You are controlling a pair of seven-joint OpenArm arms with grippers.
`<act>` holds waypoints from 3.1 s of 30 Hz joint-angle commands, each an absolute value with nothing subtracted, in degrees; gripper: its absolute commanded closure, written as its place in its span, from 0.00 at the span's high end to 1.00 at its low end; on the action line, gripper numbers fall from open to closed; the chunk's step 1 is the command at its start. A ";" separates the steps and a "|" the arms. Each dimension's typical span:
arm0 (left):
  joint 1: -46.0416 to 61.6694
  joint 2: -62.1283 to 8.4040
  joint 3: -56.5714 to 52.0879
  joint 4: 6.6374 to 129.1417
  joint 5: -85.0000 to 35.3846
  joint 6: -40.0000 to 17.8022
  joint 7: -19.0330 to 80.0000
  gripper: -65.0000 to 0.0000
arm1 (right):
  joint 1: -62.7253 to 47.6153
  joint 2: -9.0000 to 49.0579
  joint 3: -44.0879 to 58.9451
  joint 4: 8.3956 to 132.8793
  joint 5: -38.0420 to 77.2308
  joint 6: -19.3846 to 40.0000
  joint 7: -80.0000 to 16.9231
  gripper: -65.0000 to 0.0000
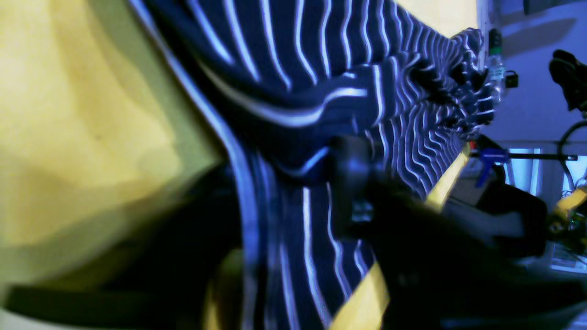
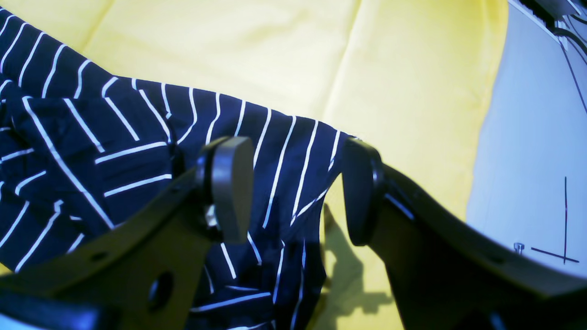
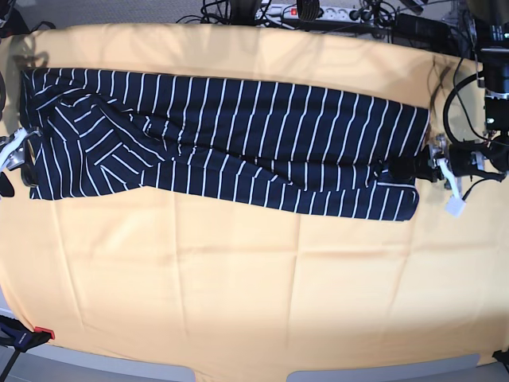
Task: Fold the T-shirt properly
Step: 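Regrasp the folded strip ends with both grippers and tug them taut, then lift the strip end with the left gripper and fold it toward the right gripper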
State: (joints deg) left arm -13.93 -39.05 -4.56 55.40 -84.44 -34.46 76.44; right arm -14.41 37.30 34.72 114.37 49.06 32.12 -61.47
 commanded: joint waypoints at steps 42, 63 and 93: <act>-18.11 -49.41 -9.23 55.75 -85.00 -33.93 78.06 0.00 | -17.47 23.51 19.51 96.73 43.07 40.00 -50.52 0.00; -20.01 -50.02 -9.23 55.88 -85.00 -32.34 77.89 0.00 | -17.50 23.51 19.38 96.73 42.11 40.00 -49.58 0.00; -7.25 -27.27 -9.10 93.51 -85.00 -35.42 77.65 0.00 | -17.63 23.46 19.38 96.73 41.91 40.00 -49.08 0.00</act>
State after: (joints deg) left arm -6.46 -26.55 -8.64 92.90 -83.57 -35.09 78.46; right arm -17.69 22.68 19.11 96.29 42.26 40.12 -48.84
